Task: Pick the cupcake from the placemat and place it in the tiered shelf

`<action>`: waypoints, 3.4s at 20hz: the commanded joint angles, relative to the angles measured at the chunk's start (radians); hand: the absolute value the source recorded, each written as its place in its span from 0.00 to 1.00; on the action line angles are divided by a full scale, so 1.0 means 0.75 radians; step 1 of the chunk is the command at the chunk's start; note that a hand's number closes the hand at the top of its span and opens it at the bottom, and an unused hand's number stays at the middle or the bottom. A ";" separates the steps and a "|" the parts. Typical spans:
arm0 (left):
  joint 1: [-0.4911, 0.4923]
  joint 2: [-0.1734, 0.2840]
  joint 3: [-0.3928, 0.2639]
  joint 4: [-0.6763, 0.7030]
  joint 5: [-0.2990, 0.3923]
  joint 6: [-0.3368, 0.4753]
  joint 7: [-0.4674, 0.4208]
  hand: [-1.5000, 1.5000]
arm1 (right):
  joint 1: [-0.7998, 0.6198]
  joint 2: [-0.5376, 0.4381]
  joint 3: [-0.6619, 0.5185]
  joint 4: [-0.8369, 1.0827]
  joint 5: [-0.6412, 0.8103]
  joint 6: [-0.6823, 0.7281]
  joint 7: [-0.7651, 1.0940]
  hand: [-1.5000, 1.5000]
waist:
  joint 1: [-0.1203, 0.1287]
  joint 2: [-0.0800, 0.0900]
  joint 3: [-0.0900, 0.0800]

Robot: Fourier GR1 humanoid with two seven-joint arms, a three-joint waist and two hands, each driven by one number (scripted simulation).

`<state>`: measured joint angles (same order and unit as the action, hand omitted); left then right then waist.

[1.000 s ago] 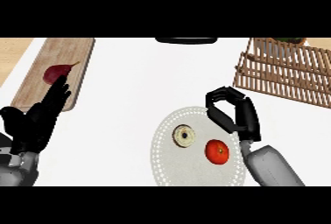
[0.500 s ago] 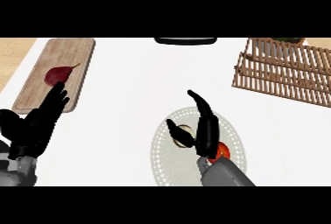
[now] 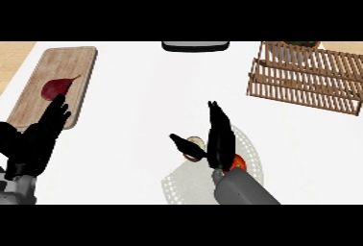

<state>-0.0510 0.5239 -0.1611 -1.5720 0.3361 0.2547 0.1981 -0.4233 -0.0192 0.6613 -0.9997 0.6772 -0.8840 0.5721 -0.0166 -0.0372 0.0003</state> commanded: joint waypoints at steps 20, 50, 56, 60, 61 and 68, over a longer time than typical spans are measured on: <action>0.067 0.034 0.078 0.118 0.006 -0.082 -0.083 0.50 | -0.426 0.025 0.229 -0.167 0.038 1.318 1.121 0.00 | 0.026 0.040 -0.004; 0.093 -0.060 0.091 0.210 -0.044 -0.158 -0.202 0.50 | -0.174 0.015 0.022 -0.135 0.271 1.337 0.827 1.00 | 0.022 0.052 -0.002; 0.121 -0.046 0.133 0.171 -0.024 -0.160 -0.179 0.50 | -0.151 -0.031 0.043 -0.202 0.354 1.369 0.801 1.00 | 0.021 0.046 -0.002; 0.092 -0.024 0.132 0.180 -0.045 -0.178 -0.159 0.50 | -0.200 0.025 0.119 -0.167 0.428 1.310 0.859 1.00 | 0.038 0.050 -0.002; 0.128 -0.042 0.116 0.142 -0.062 -0.142 -0.140 0.50 | -0.174 0.025 0.111 -0.236 0.486 1.337 0.844 1.00 | 0.023 0.043 -0.001; 0.159 -0.039 0.138 0.102 -0.057 -0.124 -0.126 0.50 | 0.023 -0.555 -0.085 -0.678 0.159 1.247 0.009 1.00 | -0.028 0.039 0.003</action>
<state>-0.0021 0.4644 -0.0834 -1.5499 0.3027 0.1669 0.1075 -0.4778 -0.2746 0.6436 -1.3785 0.8787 0.0832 0.7889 -0.0286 -0.0138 0.0231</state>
